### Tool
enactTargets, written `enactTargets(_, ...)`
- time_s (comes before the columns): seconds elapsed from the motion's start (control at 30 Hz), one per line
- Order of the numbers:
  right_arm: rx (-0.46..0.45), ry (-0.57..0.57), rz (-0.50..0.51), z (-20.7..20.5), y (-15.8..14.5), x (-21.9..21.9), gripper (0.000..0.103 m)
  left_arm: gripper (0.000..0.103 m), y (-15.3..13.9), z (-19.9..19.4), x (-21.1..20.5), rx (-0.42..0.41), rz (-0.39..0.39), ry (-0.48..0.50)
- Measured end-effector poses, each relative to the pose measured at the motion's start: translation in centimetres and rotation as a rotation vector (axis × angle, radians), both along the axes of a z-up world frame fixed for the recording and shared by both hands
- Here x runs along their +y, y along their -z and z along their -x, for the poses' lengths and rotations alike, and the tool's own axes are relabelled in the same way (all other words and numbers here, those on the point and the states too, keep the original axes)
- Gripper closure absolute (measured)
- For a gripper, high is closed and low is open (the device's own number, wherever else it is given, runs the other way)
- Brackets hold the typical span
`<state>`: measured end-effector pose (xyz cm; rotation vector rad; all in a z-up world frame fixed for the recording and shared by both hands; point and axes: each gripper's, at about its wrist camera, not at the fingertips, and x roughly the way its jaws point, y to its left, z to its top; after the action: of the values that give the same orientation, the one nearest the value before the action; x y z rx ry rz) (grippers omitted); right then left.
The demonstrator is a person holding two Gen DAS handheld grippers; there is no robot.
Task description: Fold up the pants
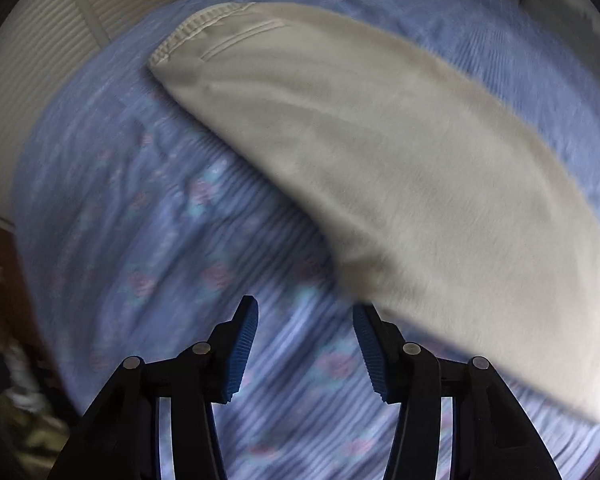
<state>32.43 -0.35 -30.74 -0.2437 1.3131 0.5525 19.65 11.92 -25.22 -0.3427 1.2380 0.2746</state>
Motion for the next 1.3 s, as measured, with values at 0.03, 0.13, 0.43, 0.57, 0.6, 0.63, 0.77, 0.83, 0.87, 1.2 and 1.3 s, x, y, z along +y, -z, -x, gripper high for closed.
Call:
enactTargets(0.03,0.012,-0.008,-0.017,0.5,-0.7,0.1,0.051,0.015,-0.1,0.1,0.4,-0.001,0.001,-0.006)
enactTargets(0.13,0.028,0.049,-0.079,1.2,-3.1,-0.1,0.051,0.015,-0.6,-0.1,2.1,-0.010,0.001,-0.014)
enactTargets(0.43,0.032,0.290,-0.195,-2.0,-8.9,-0.9,0.046,0.012,-4.2,-5.9,8.2,-0.135,-0.012,0.159)
enactTargets(0.57,-0.005,0.399,-0.204,-3.8,-10.8,-0.8,0.046,0.011,-4.5,-11.4,10.9,-0.160,-0.026,0.293)
enactTargets(0.6,-0.012,0.430,-0.201,-4.3,-10.8,-0.6,0.046,0.011,-4.4,-12.7,11.5,-0.161,-0.028,0.319)
enactTargets(0.63,-0.013,0.459,-0.198,-4.9,-11.0,-0.6,0.045,0.011,-4.3,-14.1,12.1,-0.164,-0.022,0.336)
enactTargets(0.77,0.007,0.597,-0.208,-7.7,-10.1,0.6,0.045,0.012,-3.3,-19.6,14.8,-0.169,0.058,0.374)
enactTargets(0.83,0.009,0.643,-0.205,-9.1,-9.6,1.5,0.045,0.013,-2.7,-22.3,15.9,-0.180,0.109,0.393)
enactTargets(0.87,0.017,0.664,-0.200,-9.8,-9.3,1.9,0.045,0.014,-2.4,-23.6,16.3,-0.182,0.132,0.404)
enactTargets(1.2,0.093,0.723,-0.206,-14.1,-6.9,4.8,0.045,0.029,3.3,-34.4,17.6,-0.060,0.236,0.461)
enactTargets(1.3,0.097,0.723,-0.199,-14.5,-6.5,5.1,0.045,0.039,4.8,-35.4,17.1,-0.016,0.264,0.472)
